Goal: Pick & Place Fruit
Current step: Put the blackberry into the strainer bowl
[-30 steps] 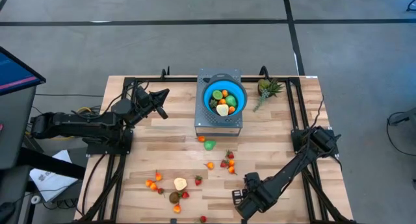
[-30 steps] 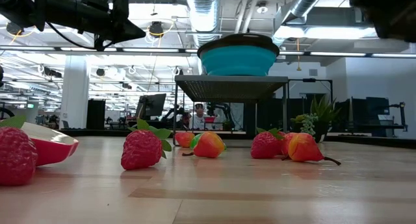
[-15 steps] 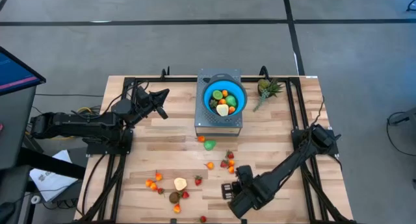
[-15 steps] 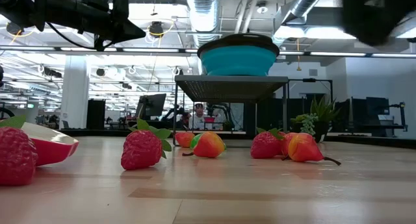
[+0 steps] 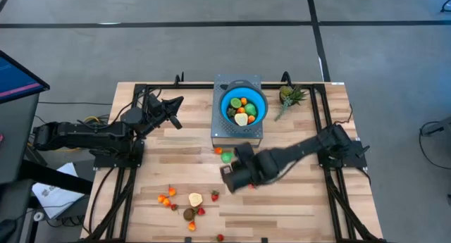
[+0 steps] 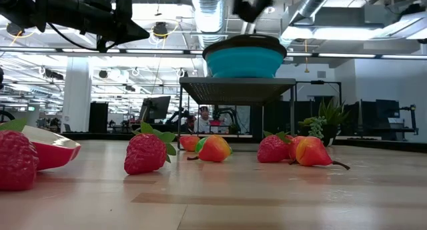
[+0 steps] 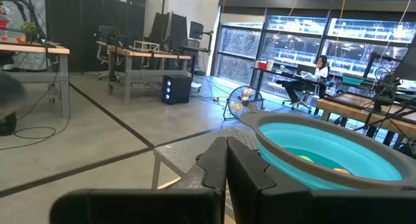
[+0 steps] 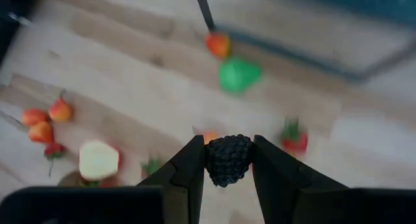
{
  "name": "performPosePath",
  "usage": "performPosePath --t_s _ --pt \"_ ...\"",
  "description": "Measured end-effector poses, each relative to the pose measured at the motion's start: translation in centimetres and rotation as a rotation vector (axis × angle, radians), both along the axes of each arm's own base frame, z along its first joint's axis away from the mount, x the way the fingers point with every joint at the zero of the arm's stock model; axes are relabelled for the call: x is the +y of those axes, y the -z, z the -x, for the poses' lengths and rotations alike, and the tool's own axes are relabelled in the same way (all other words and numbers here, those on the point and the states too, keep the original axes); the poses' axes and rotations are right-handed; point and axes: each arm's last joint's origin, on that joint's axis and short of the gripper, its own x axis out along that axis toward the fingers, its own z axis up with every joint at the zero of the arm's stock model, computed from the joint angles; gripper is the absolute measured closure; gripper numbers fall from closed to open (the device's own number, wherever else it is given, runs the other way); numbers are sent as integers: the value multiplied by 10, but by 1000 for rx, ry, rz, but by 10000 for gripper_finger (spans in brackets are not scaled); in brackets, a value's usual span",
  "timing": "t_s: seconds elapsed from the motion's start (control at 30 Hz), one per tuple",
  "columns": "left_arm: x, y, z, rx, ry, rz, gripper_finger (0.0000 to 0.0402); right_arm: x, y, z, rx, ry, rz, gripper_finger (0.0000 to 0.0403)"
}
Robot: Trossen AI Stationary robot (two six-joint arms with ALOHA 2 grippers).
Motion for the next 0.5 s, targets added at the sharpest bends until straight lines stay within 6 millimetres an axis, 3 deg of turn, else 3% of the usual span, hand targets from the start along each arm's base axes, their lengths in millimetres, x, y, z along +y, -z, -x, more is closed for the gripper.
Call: performPosePath --t_s 0.27,0.5 --pt "0 0 0 0 0 0 400 -76 -48 -20 -3 -186 148 305" --pt "0 0 0 0 0 0 400 -150 -80 -19 22 -239 266 305"
